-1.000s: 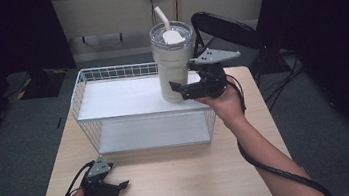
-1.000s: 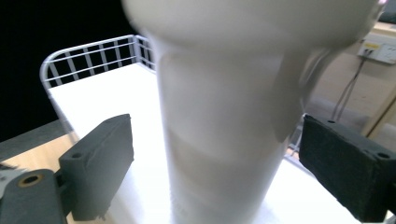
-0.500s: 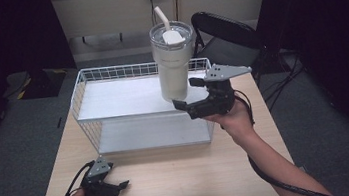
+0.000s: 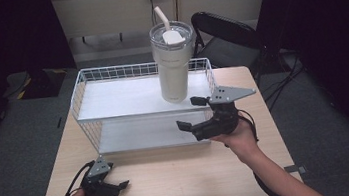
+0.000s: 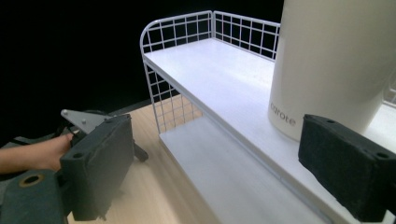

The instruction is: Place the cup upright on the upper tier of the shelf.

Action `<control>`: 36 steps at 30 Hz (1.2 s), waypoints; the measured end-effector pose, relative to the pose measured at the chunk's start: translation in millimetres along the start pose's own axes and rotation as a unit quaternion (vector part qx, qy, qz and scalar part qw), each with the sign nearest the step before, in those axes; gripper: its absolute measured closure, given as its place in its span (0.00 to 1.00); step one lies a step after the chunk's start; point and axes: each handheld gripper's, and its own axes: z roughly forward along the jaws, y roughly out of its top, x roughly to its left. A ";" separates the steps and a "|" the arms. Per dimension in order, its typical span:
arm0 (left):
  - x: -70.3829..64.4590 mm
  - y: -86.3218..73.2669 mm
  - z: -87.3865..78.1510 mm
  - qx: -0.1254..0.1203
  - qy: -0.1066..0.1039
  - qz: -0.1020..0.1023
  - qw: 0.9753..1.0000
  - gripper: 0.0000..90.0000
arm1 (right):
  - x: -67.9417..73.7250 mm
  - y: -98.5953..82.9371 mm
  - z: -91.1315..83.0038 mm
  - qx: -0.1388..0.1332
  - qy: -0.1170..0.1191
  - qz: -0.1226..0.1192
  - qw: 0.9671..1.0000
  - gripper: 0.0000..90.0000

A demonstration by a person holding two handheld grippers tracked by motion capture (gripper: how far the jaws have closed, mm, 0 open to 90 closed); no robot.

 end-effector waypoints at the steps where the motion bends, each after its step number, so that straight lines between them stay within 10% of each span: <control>1: 0.0 0.0 0.0 0.000 0.000 0.000 1.000 0.11 | 1.0 -2.3 -0.5 0.000 0.000 -0.002 1.000 0.11; 36: 0.0 0.0 0.0 0.000 0.000 0.000 1.000 0.11 | -2.9 -97.1 -20.5 0.050 0.013 0.010 0.999 0.14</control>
